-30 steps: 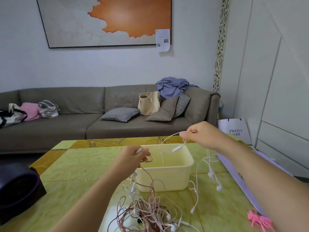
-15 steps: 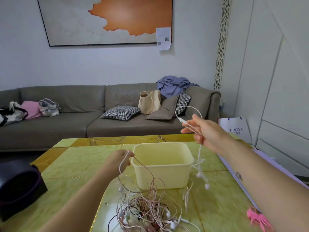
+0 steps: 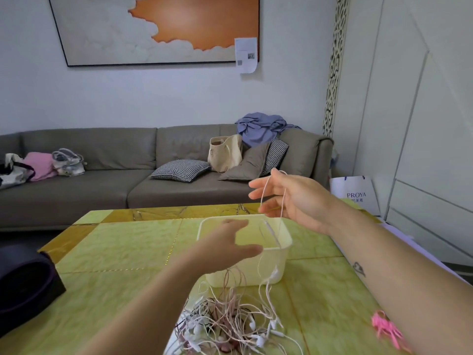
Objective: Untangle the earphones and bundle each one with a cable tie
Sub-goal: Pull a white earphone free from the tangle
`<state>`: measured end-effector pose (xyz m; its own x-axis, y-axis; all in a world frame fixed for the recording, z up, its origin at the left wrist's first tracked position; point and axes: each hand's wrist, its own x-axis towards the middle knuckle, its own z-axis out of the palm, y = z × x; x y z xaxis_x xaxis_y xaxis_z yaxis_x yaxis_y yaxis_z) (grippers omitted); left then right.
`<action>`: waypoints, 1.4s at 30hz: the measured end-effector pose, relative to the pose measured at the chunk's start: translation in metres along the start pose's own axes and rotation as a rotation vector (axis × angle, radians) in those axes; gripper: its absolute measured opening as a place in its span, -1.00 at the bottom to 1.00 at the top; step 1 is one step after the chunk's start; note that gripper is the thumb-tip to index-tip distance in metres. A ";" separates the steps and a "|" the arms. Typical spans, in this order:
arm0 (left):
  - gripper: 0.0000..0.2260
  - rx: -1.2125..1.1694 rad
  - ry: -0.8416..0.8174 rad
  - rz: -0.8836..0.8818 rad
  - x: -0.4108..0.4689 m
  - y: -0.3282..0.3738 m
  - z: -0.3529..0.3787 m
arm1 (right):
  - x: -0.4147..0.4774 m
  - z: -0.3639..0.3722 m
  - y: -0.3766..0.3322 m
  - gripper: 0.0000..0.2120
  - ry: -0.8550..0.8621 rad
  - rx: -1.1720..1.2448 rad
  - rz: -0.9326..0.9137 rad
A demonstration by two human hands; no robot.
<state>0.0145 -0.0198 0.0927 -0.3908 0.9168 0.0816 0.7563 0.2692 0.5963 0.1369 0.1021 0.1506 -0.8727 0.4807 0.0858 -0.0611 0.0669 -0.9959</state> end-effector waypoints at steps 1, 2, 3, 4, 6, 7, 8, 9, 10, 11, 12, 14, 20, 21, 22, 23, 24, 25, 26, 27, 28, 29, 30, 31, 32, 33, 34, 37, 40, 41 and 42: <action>-0.48 -0.074 -0.006 0.023 0.002 0.005 0.004 | -0.001 0.001 -0.002 -0.58 -0.028 0.030 -0.014; -0.59 -0.167 -0.019 0.052 0.004 0.009 0.008 | -0.002 0.001 -0.003 -0.57 -0.050 0.061 -0.030; -0.74 -0.265 -0.029 0.079 0.007 0.013 0.012 | -0.003 0.001 -0.005 -0.57 -0.063 0.088 -0.047; -0.86 -0.374 -0.027 0.095 0.010 0.015 0.015 | -0.005 0.000 -0.006 -0.57 -0.064 0.108 -0.063; -0.84 -0.616 0.027 0.082 0.015 0.018 0.016 | -0.007 -0.005 -0.008 -0.57 -0.014 0.124 -0.093; -0.80 -0.727 0.069 0.062 0.017 0.019 0.014 | -0.009 -0.009 -0.008 -0.57 0.033 0.119 -0.106; -0.78 -0.787 0.111 0.056 0.018 0.020 0.011 | -0.010 -0.015 -0.006 -0.58 0.086 0.100 -0.115; -0.76 -0.799 0.147 0.062 0.019 0.020 0.007 | -0.011 -0.020 -0.004 -0.58 0.135 0.060 -0.122; -0.75 -0.791 0.175 0.076 0.020 0.021 0.004 | -0.012 -0.026 -0.002 -0.58 0.178 -0.004 -0.127; -0.74 -0.788 0.209 0.094 0.022 0.022 0.000 | -0.013 -0.032 0.000 -0.59 0.214 -0.096 -0.128; -0.74 -0.798 0.255 0.103 0.024 0.023 -0.004 | -0.014 -0.037 0.003 -0.59 0.247 -0.208 -0.125; -0.74 -0.857 0.367 0.103 0.030 0.023 -0.015 | -0.014 -0.047 0.006 -0.61 0.292 -0.435 -0.104; -0.76 -0.626 0.504 0.091 0.038 0.021 -0.046 | -0.013 -0.067 0.022 -0.66 0.240 -0.918 0.075; -0.74 -0.540 0.514 0.076 0.038 0.019 -0.048 | -0.014 -0.068 0.025 -0.68 0.218 -0.942 0.112; -0.73 -0.482 0.494 0.067 0.037 0.018 -0.049 | -0.016 -0.067 0.028 -0.71 0.183 -0.959 0.149; -0.74 -0.452 0.445 0.065 0.036 0.018 -0.048 | -0.017 -0.066 0.031 -0.75 0.139 -0.961 0.182; -0.76 -0.441 0.381 0.069 0.034 0.018 -0.047 | -0.017 -0.063 0.034 -0.78 0.092 -0.940 0.201; -0.78 -0.433 0.320 0.082 0.032 0.020 -0.045 | -0.016 -0.059 0.036 -0.77 0.052 -0.908 0.197; -0.80 -0.417 0.271 0.101 0.030 0.023 -0.042 | -0.015 -0.054 0.037 -0.69 0.024 -0.868 0.171; -0.81 -0.392 0.230 0.120 0.028 0.025 -0.039 | -0.013 -0.049 0.037 -0.59 0.012 -0.802 0.127; -0.81 -0.371 0.189 0.135 0.026 0.029 -0.036 | -0.010 -0.043 0.036 -0.50 0.013 -0.710 0.077; -0.81 -0.361 0.147 0.150 0.025 0.031 -0.034 | -0.008 -0.036 0.034 -0.45 0.021 -0.594 0.023; -0.81 -0.354 0.115 0.163 0.024 0.033 -0.031 | -0.005 -0.030 0.032 -0.44 0.028 -0.487 -0.025; -0.82 -0.327 0.099 0.173 0.024 0.035 -0.030 | -0.003 -0.025 0.029 -0.48 0.031 -0.417 -0.066; -0.82 -0.293 0.099 0.183 0.024 0.036 -0.029 | -0.001 -0.021 0.027 -0.57 0.026 -0.387 -0.097; -0.83 -0.271 0.112 0.195 0.024 0.035 -0.029 | 0.000 -0.017 0.026 -0.67 0.015 -0.364 -0.114; -0.84 -0.277 0.131 0.202 0.025 0.034 -0.029 | 0.000 -0.015 0.025 -0.77 0.001 -0.328 -0.116; -0.89 -0.295 0.209 0.185 0.026 0.024 -0.032 | -0.001 -0.015 0.028 -0.89 0.046 -0.265 -0.082; -0.93 -0.151 0.385 0.127 0.028 0.004 -0.033 | 0.000 -0.024 0.033 -0.89 0.258 -0.340 -0.087; -0.93 -0.137 0.460 0.103 0.029 -0.002 -0.032 | 0.000 -0.028 0.035 -0.87 0.358 -0.372 -0.120; -0.92 -0.173 0.533 0.072 0.030 -0.007 -0.031 | 0.000 -0.031 0.036 -0.87 0.465 -0.421 -0.168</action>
<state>-0.0190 -0.0040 0.1159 -0.5866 0.6433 0.4920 0.7112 0.1185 0.6930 0.1495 0.1321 0.1156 -0.5609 0.7560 0.3375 0.0991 0.4661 -0.8792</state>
